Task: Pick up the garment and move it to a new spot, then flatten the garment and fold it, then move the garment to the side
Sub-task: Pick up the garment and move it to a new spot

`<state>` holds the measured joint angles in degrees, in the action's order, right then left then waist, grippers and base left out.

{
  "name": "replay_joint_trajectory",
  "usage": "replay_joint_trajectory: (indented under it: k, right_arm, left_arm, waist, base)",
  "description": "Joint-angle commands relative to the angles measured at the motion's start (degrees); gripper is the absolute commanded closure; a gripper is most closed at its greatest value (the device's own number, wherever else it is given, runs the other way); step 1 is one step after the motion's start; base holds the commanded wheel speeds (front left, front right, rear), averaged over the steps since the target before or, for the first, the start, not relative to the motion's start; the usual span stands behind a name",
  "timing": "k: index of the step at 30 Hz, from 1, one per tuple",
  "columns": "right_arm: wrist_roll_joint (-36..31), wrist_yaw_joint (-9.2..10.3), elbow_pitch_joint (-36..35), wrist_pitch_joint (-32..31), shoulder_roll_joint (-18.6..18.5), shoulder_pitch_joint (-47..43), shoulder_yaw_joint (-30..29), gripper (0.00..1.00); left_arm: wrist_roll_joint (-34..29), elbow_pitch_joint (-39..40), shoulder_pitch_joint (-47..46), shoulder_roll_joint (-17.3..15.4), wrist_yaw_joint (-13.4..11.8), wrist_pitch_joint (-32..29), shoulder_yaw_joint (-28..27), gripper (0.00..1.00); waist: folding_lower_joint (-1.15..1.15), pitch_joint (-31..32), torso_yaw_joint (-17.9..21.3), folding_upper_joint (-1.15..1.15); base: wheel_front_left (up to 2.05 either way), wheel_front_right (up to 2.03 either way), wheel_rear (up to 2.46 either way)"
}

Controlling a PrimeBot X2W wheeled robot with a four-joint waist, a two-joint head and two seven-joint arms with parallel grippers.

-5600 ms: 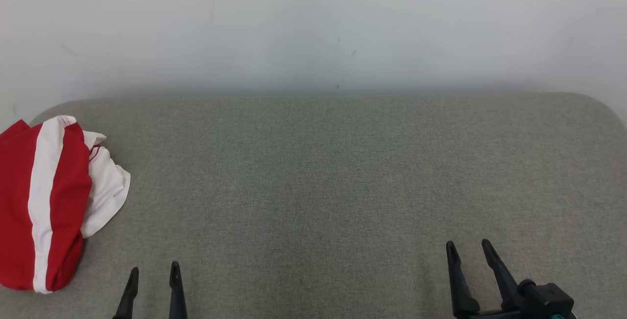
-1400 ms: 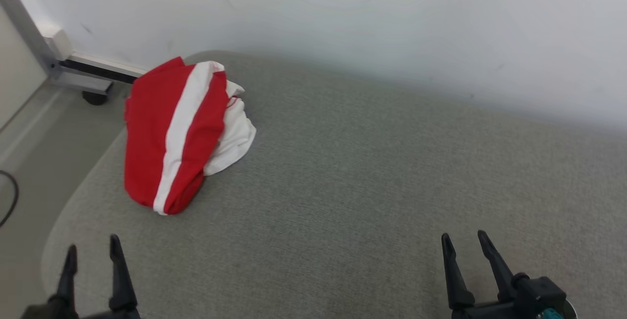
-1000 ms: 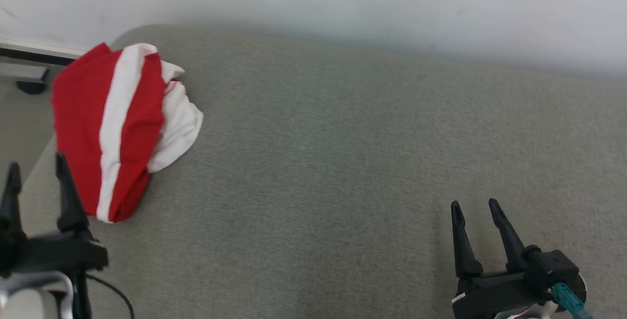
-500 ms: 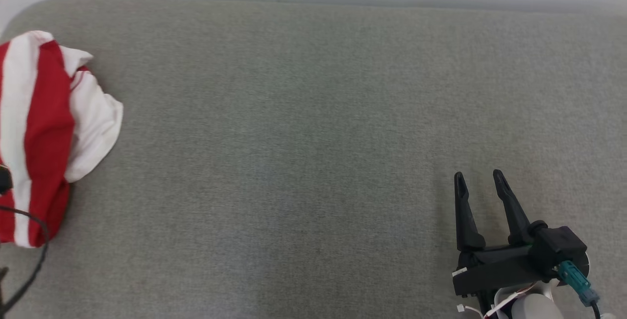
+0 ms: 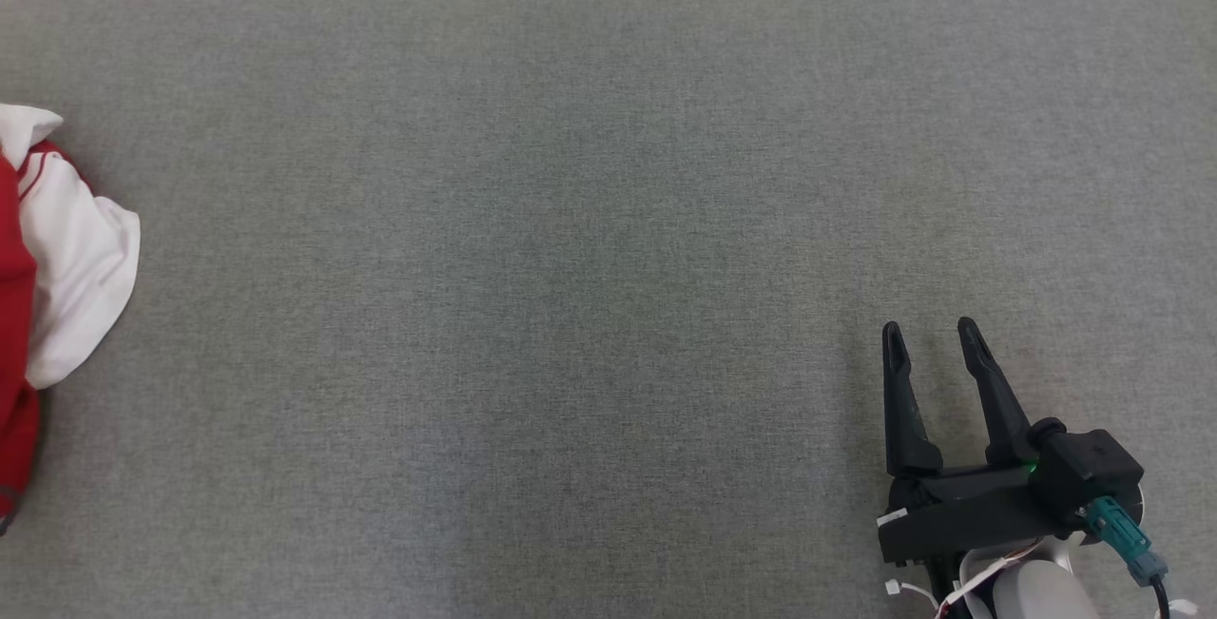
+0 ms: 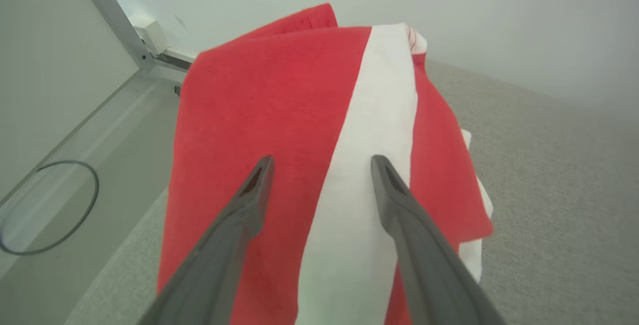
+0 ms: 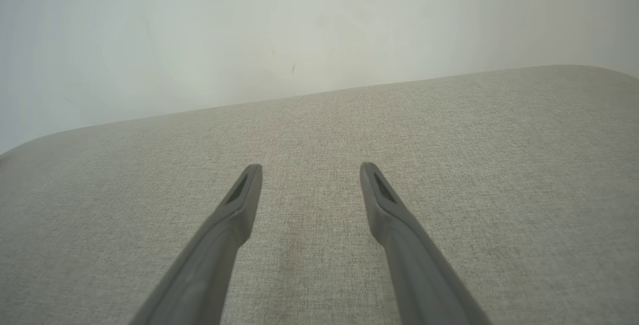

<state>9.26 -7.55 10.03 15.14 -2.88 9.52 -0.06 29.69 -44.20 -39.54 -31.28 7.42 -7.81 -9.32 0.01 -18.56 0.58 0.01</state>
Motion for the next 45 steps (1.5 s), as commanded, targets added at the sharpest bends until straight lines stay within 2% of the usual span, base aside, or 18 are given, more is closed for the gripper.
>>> replay_joint_trajectory:
  k: [1,7,12,14,15,26,34,39,45]
  right_arm:
    - [0.3,0.12,-0.1,0.1,0.0,0.4,0.1,0.0]
    - [0.4,0.12,0.2,0.1,0.0,0.5,-0.5,0.0]
    - [0.4,0.12,0.4,0.1,0.0,0.2,-0.8,0.0]
    - [0.3,0.12,0.5,0.1,0.0,-0.2,-0.8,0.0]
    - [0.2,0.12,0.6,0.1,0.0,-0.3,-0.9,0.0]
    - [-0.9,0.12,1.2,0.1,0.0,-2.5,-1.9,0.0]
    - [0.3,0.12,1.7,0.1,0.0,-3.2,-1.2,0.0]
    - [1.4,0.12,2.1,0.1,0.0,-3.8,-0.6,0.0]
    - [2.6,0.12,2.5,0.1,0.0,-4.8,-0.8,0.0]
  left_arm:
    - [1.4,-0.5,-0.1,-0.4,0.0,-1.3,0.5,0.0]
    - [4.0,-3.3,0.5,-2.6,0.0,-8.5,3.7,0.0]
    - [4.0,-5.4,1.2,-3.2,0.0,-10.6,5.6,0.01]
    - [3.0,-6.3,1.1,-3.5,-0.4,-10.2,6.2,0.85]
    - [2.9,-6.7,0.9,-3.4,-0.3,-9.6,6.3,1.0]
    - [0.6,-7.2,-2.9,-2.7,-1.0,2.5,7.5,1.0]
    - [-0.8,-2.6,-9.0,-3.3,-0.2,9.9,10.4,1.0]
    - [-1.4,2.9,-13.3,-3.9,0.1,11.8,13.1,1.0]
    - [-1.3,12.0,-17.2,-2.5,0.0,10.4,16.1,1.0]
  waist:
    - [-0.01,-0.2,0.5,-0.01]
    - [-0.01,-0.5,1.3,-0.01]
    - [-0.01,0.0,1.6,-0.01]
    - [-0.01,0.3,1.5,-0.01]
    - [-0.01,0.5,1.3,-0.01]
    - [-0.01,4.1,-2.3,-0.01]
    - [-0.01,7.3,-5.1,-0.01]
    - [-0.01,8.8,-4.6,-0.01]
    - [-0.01,10.1,-2.6,-0.01]
  base:
    - [0.0,0.0,0.0]
    - [0.0,0.0,0.0]
    - [0.0,0.0,0.0]
    - [0.0,0.0,0.0]
    - [0.0,0.0,0.0]
    - [0.0,0.0,0.0]
    - [0.0,0.0,0.0]
    - [0.0,0.0,0.0]
    - [0.0,0.0,0.0]
